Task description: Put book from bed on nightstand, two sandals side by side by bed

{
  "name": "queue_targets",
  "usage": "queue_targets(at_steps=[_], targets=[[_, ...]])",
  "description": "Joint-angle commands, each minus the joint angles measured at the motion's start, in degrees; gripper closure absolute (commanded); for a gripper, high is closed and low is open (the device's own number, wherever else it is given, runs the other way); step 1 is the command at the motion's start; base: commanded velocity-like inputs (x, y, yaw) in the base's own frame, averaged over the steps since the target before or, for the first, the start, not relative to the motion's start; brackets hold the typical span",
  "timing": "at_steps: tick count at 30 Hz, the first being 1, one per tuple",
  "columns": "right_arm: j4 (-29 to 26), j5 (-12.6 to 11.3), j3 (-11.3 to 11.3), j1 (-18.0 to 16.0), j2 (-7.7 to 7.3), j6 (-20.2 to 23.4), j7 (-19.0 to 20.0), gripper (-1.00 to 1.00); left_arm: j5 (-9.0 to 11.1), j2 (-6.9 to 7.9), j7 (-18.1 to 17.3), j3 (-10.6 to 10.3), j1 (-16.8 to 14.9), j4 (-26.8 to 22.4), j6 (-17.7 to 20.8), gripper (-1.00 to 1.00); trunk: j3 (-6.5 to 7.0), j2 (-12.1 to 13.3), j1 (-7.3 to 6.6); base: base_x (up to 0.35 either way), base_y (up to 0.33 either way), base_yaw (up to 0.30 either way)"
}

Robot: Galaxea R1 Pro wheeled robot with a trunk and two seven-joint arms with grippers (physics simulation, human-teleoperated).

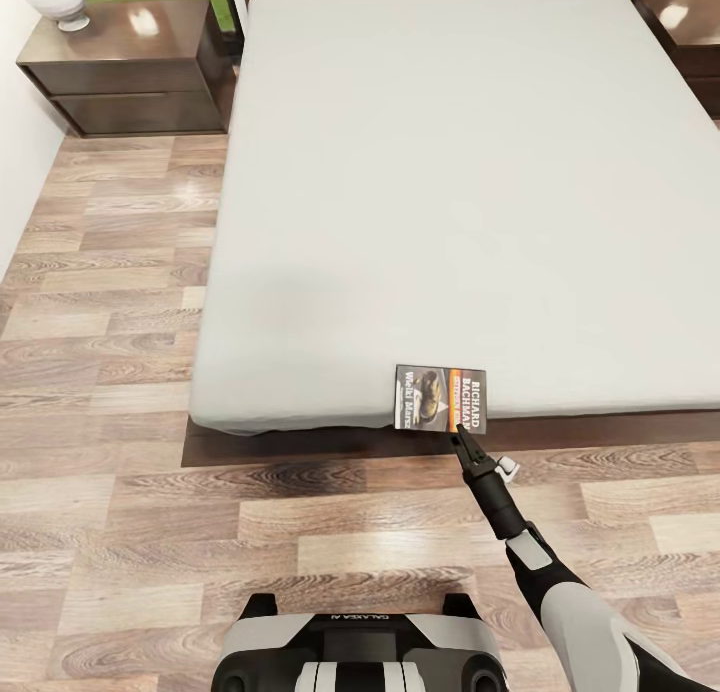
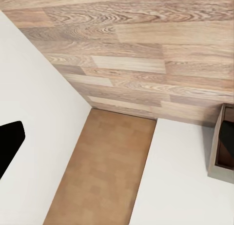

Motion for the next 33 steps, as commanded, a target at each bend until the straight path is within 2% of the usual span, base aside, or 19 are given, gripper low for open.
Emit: queue_targets(at_steps=[1, 33], targets=[[-0.02, -0.49, 0.12, 0.0, -0.01, 0.6, 0.13, -1.0, 0.38, -0.02, 0.08, -0.48, -0.01, 0.06, -0.25, -1.0, -0.02, -0.01, 0.0, 0.001, 0.001, 0.0], [-0.06, -0.85, -0.03, 0.0, 0.15, 0.53, 0.13, -1.0, 0.34, -0.04, 0.08, -0.48, 0.78, 0.06, -0.6, -1.0, -0.02, -0.01, 0.0, 0.0, 0.0, 0.0]])
